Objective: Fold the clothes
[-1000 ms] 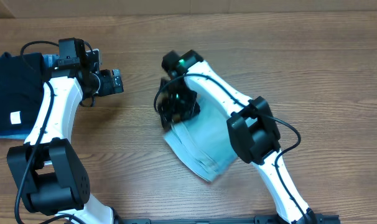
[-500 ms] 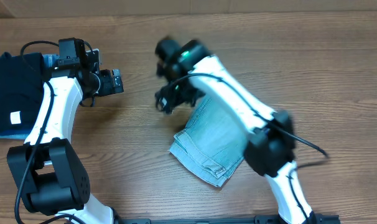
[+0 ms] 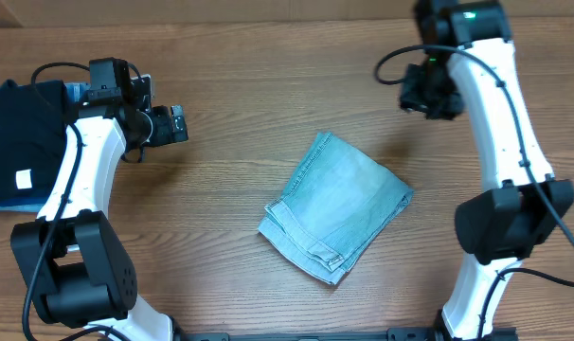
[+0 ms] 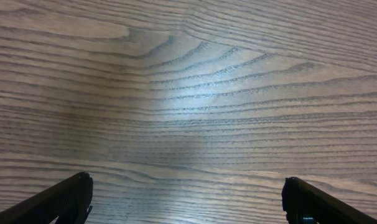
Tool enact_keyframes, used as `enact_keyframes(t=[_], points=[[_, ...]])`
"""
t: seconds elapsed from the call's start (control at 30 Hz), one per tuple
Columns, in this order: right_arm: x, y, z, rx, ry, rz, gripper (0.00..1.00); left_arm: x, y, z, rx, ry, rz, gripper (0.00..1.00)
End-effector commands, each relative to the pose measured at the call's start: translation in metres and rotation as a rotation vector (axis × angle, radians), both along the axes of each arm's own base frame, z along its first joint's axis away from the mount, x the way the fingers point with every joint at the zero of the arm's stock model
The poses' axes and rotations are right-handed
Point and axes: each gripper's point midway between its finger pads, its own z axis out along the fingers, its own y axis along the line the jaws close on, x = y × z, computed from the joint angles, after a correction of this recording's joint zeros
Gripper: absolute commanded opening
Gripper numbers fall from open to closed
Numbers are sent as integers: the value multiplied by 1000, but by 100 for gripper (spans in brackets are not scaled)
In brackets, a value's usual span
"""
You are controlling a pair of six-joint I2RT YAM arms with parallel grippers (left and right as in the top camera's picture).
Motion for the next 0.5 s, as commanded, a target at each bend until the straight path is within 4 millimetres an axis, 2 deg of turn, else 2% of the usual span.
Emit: enact_keyframes(t=[0.0, 0.13, 0.27, 0.33, 0.47], points=[[-24, -19, -20, 73, 106, -20, 50, 5, -2, 13, -12, -33, 9, 100], [-82, -52, -35, 12, 238, -86, 52, 5, -1, 13, -11, -34, 9, 100], [-115, -68, -50, 3, 278, -135, 56, 5, -2, 13, -12, -34, 9, 100], [-125, -64, -69, 24, 312, -140, 54, 5, -2, 13, -12, -34, 9, 100], [-143, -40, -124, 143, 344, -149, 45, 4, -2, 12, -12, -30, 9, 100]])
